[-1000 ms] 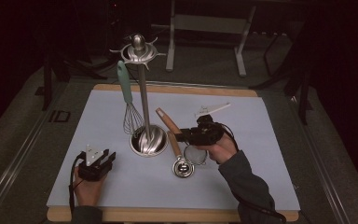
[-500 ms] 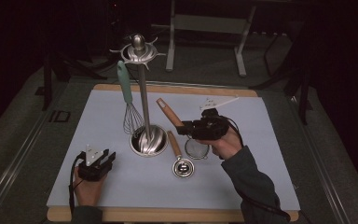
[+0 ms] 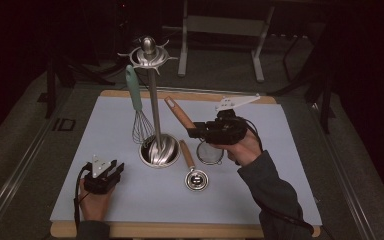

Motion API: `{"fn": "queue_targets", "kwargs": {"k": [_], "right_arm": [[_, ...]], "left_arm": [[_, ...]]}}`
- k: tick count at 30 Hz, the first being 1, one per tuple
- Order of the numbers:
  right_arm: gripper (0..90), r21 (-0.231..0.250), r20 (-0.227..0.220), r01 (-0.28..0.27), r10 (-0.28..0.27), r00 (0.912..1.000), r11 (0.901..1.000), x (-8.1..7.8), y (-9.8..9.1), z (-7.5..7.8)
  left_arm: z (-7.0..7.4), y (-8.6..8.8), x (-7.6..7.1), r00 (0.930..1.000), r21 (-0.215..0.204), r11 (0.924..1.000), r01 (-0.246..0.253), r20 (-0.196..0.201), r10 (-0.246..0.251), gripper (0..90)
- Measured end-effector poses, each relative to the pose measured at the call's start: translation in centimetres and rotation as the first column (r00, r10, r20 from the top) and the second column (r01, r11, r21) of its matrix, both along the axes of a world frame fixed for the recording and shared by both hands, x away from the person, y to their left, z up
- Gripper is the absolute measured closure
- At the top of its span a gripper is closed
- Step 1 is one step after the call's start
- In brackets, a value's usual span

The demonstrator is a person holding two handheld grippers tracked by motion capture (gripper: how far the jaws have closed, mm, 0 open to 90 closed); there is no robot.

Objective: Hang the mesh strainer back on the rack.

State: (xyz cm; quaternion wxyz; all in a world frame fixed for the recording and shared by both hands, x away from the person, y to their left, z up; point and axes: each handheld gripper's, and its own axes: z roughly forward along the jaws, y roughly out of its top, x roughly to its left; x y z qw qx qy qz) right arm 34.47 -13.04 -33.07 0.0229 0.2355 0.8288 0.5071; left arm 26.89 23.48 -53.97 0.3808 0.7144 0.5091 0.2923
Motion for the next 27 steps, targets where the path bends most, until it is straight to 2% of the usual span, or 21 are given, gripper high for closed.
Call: {"fn": "queue_targets", "kwargs": {"k": [10, 19, 27], "right_arm": [[71.1, 0.037, 0.047, -0.013, 0.011, 0.9988, 0.9992, -0.7, 0.1, 2.1], [71.1, 0.098, 0.098, -0.019, 0.010, 0.9951, 0.9950, -1.4, -0.4, 4.2], [71.1, 0.142, 0.131, -0.020, 0.002, 0.9914, 0.9897, -2.0, -0.3, 5.1]], "left_arm": [[0.0, 0.0, 0.0, 1.0000, 0.000, 1.0000, 0.000, 0.000, 0.000, 67.1], [0.0, 0.0, 0.0, 1.0000, 0.003, 1.0000, 0.001, -0.001, -0.001, 67.1], [0.0, 0.0, 0.0, 1.0000, 0.002, 1.0000, 0.001, -0.001, -0.001, 67.1]]}}
